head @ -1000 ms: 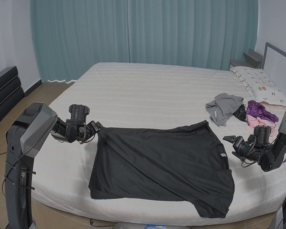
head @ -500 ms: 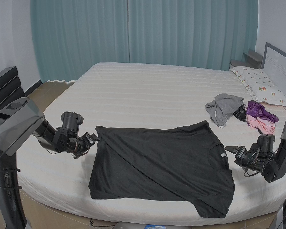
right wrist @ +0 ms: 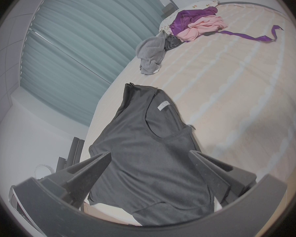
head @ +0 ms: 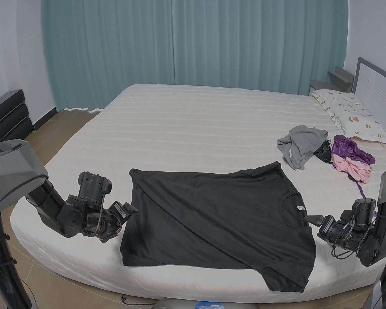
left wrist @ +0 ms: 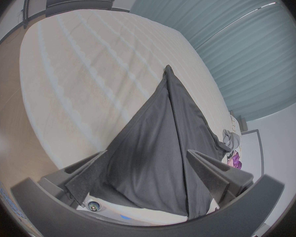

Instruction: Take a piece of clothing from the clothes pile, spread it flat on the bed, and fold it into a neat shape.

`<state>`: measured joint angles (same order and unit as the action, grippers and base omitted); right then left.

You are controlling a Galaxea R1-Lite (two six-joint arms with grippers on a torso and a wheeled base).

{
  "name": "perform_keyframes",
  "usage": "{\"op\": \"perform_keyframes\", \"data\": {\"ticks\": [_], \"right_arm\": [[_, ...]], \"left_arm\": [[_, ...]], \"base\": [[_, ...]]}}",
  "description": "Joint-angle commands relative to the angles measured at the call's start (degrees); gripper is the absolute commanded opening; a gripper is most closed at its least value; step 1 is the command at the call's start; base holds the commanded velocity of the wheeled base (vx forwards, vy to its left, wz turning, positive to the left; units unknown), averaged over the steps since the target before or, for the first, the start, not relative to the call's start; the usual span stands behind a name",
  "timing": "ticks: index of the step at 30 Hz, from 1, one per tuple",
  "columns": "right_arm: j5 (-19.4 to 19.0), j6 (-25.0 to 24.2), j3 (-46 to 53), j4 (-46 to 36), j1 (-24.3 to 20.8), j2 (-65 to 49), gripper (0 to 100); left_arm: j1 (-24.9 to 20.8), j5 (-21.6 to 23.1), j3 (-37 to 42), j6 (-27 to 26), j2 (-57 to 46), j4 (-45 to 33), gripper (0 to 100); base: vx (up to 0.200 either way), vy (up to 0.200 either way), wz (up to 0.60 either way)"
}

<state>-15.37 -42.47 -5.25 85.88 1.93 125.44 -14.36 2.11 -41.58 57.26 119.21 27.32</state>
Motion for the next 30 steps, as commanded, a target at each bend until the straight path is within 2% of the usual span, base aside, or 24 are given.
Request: {"op": "perform_keyframes", "data": {"ticks": [1, 5, 12, 18, 30], "right_arm": [[-0.10, -0.15, 0.95, 0.78, -0.08, 1.91, 100], [-0.10, -0.15, 0.95, 1.04, -0.26, 2.70, 100], [-0.10, -0.33, 1.12, 1.13, -0.61, 3.14, 100], [-0.01, -0.59, 2.00, 3.15, -1.66, 3.32, 100], [-0.01, -1.12, 2.62, 3.85, -2.37, 3.58, 100]], "left_arm": [[-0.93, -0.18, 2.21, 0.40, 0.32, 1.33, 100], [-0.93, -0.26, 2.38, 0.40, 1.46, 1.42, 100], [-0.93, -0.53, 2.56, 0.22, 2.96, 2.65, 100], [-0.84, -2.72, 1.77, -0.22, 7.09, 10.21, 100], [0.21, -2.81, -2.36, -4.88, 9.11, 10.12, 100]], "base": [[-0.200, 0.000, 0.00], [-0.200, 0.000, 0.00], [0.000, 0.000, 0.00], [0.000, 0.000, 0.00], [0.000, 0.000, 0.00]]}}
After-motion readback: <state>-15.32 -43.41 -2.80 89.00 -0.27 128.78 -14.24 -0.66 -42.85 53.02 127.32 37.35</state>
